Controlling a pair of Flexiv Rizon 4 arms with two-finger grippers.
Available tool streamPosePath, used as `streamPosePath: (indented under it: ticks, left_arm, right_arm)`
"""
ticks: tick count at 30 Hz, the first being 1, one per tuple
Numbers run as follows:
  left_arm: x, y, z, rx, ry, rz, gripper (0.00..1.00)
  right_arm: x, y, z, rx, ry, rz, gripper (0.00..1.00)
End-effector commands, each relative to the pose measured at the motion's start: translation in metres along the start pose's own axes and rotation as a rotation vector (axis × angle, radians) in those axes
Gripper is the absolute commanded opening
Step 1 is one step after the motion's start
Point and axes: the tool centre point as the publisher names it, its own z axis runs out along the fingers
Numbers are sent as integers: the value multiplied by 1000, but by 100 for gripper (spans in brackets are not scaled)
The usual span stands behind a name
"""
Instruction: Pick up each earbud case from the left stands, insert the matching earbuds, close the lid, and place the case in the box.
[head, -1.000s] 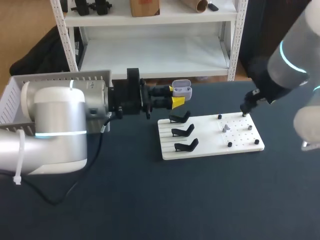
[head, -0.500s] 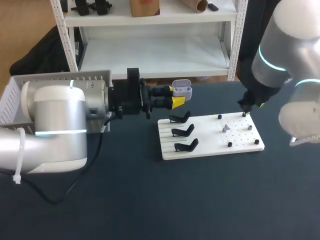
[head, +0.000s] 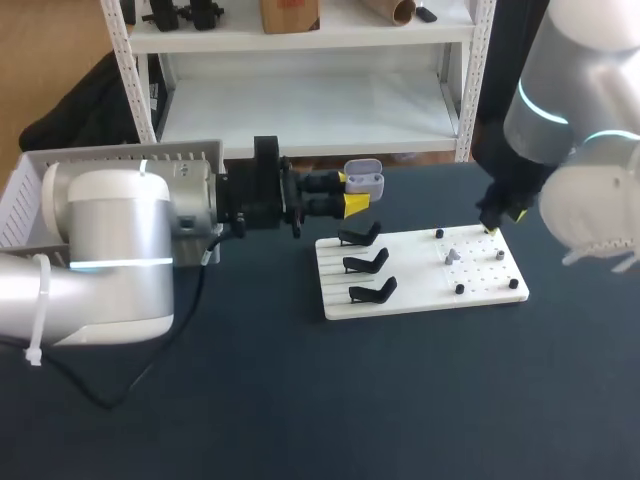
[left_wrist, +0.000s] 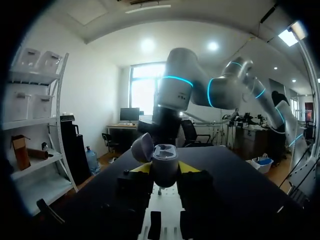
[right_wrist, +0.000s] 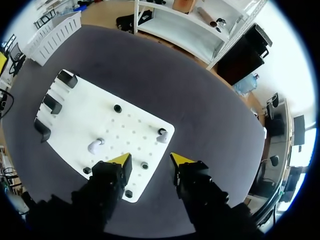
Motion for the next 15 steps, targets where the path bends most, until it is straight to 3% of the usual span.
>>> streamPosePath:
  ticks: [1, 15]
  left_arm:
    - [1, -1, 0, -5, -5, 2, 0]
    - [1, -1, 0, -5, -5, 2, 0]
  right_arm:
    - [-10, -4, 8, -22, 36, -10, 47]
    - [-6, -10, 27, -26, 68, -6, 47]
